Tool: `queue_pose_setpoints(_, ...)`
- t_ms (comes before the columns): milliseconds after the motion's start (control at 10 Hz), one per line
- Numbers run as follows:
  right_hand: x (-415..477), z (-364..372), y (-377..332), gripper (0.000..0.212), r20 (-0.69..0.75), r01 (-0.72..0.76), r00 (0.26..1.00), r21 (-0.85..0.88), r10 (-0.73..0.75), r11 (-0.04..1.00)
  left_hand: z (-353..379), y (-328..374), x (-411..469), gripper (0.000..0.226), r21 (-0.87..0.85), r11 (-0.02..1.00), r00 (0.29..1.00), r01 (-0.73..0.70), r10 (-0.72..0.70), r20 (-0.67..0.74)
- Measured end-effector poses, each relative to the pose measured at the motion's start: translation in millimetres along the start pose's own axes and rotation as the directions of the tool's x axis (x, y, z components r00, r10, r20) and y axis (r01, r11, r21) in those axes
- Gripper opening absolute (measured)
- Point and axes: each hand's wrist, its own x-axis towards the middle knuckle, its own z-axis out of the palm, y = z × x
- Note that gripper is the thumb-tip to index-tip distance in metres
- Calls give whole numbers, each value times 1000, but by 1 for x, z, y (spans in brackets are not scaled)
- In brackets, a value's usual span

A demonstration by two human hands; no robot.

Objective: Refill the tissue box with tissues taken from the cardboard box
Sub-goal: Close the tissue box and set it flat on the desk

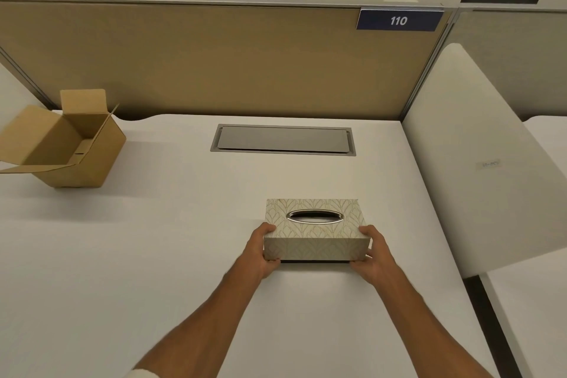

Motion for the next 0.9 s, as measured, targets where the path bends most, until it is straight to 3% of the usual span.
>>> queue_pose_setpoints(100,4,-2,3,41,-35,37,999,-101,-41,994,-2,-3,6,55,72,997,998,-40,44,-46)
queue_pose_setpoints(300,11,-7,8,49,-135,99,981,-287,-142,953,-4,-7,8,62,187,978,992,-89,104,-72)
queue_pose_setpoints(400,12,-14,12,46,-146,99,976,-367,-162,925,-10,-14,13,56,342,929,979,-140,182,-94)
queue_pose_setpoints(700,18,-20,24,33,-144,131,964,-472,-223,872,-17,-22,15,34,494,846,966,-202,255,-42)
queue_pose_setpoints(800,12,-13,23,40,-179,166,932,-565,-316,808,-21,-16,13,32,591,767,953,-250,303,10)
queue_pose_setpoints(900,7,-7,24,51,-202,221,850,-701,-486,678,-28,-4,16,45,679,665,919,-310,394,34)
